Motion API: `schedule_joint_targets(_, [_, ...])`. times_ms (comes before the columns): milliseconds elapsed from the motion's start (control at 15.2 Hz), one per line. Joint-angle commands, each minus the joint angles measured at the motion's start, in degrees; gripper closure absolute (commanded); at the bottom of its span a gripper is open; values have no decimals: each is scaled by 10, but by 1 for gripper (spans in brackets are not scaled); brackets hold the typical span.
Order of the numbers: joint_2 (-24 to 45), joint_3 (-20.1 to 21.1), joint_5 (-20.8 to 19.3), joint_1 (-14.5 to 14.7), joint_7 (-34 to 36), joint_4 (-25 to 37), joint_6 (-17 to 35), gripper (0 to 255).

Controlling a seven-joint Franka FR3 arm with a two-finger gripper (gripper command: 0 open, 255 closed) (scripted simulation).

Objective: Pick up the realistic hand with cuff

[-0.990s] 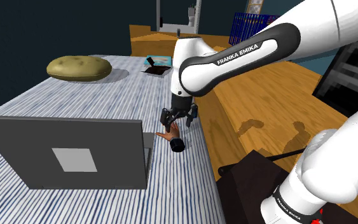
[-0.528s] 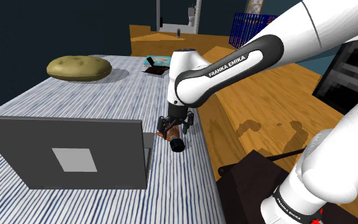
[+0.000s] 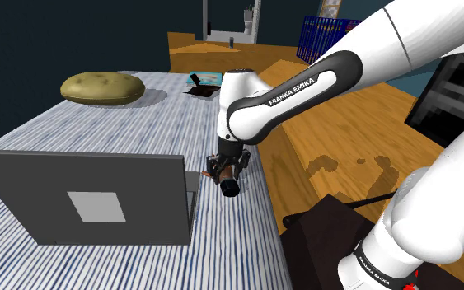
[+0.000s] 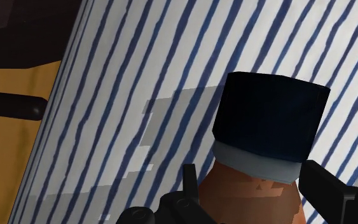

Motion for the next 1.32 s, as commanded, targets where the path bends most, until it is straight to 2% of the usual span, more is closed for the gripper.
schedule_joint_targets(0, [1, 0, 0, 0, 0, 0, 1, 255])
schedule_joint_targets(264, [0, 0, 0, 0, 0, -1, 0, 255])
schedule_joint_targets(1254, [-63, -9, 7, 0, -2, 61, -124, 255])
